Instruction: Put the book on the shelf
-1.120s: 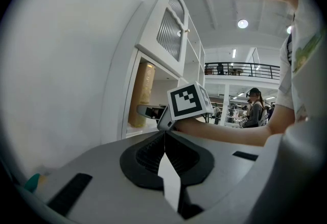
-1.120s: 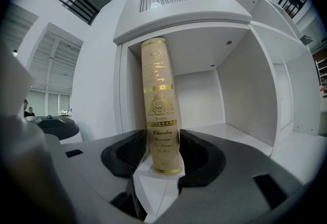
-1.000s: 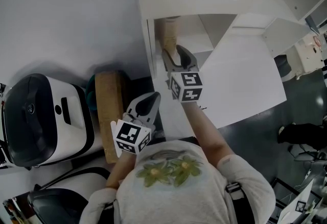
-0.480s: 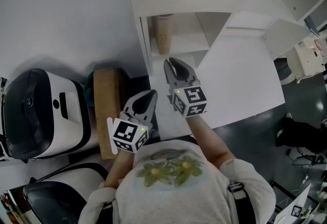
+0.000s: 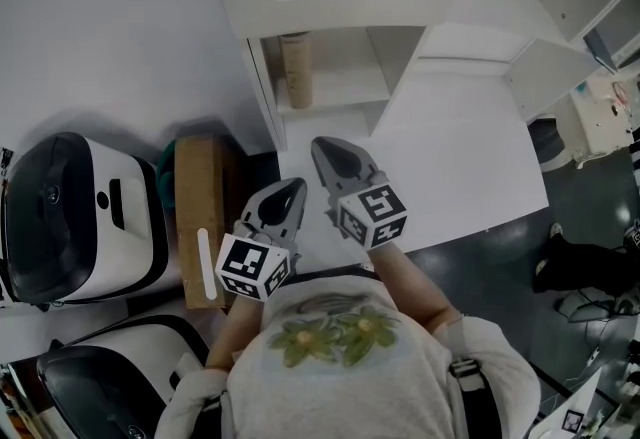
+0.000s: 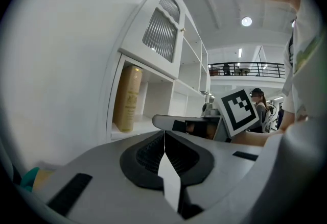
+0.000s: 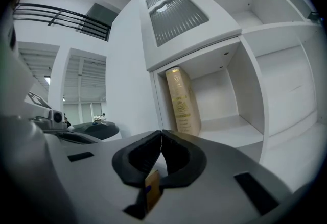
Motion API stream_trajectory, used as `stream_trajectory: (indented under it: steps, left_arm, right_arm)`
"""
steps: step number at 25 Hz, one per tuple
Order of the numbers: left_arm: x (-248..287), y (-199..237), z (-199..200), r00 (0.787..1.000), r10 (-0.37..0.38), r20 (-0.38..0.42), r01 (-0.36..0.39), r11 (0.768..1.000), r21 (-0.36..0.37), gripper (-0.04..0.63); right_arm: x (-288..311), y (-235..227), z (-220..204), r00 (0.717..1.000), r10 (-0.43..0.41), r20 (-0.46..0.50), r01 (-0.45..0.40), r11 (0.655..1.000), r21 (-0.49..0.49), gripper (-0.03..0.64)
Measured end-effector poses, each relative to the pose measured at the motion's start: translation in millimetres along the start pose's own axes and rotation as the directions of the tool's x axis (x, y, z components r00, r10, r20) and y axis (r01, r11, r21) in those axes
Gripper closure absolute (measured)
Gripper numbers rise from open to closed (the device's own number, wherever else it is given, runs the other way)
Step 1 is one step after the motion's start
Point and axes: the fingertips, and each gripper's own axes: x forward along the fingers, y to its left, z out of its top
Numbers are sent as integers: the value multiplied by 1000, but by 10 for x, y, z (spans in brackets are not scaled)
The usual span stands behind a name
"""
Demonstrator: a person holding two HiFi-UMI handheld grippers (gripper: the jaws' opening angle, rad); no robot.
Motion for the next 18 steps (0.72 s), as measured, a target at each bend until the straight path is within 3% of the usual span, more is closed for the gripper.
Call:
stream_trajectory:
  steps: [18]
  left_arm:
    - [211, -390, -47, 997, 61, 38, -58, 996, -65, 566]
  right_arm:
    - [-399, -186, -68, 995, 50, -91, -56, 997, -58, 586]
